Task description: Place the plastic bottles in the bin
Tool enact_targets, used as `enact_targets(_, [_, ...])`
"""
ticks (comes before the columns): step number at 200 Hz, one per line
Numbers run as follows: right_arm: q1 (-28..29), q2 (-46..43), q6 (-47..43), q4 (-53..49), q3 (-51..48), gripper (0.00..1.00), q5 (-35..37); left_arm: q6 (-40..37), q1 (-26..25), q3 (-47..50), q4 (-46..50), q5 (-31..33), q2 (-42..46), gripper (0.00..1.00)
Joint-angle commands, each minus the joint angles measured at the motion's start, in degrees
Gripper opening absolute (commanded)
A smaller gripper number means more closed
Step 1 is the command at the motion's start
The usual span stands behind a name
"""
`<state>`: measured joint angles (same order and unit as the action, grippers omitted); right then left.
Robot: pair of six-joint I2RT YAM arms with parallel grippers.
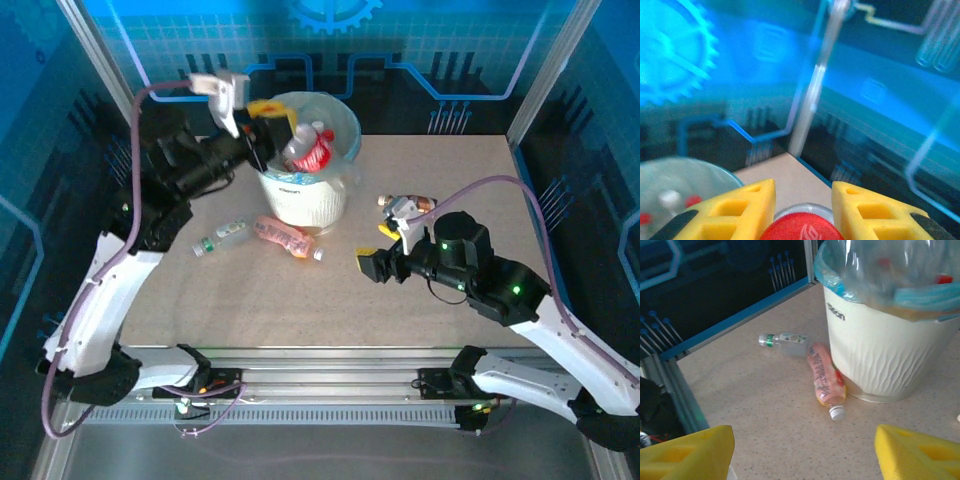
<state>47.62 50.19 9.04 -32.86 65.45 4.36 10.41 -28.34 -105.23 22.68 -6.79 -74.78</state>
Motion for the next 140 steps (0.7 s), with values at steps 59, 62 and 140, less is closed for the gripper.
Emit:
enact_targets(59, [0.35,7.78,-9.75,-4.58,7.33,0.75,6.37,-15.83,7.61,-20.05,7.1,13.29,-24.79,0.0])
enact_targets(62, [0.28,7.93,-9.94,-4.58,7.27,0.75,6.32,-16.24,7.87,-20.41,7.12,13.59,-25.41,0.0])
enact_targets(140, [-2.42,14.5,-12.28,-4.03,7.3,0.76,2.8,-20.38,9.18,-25.25,10.71,11.88,-36.32,0.0])
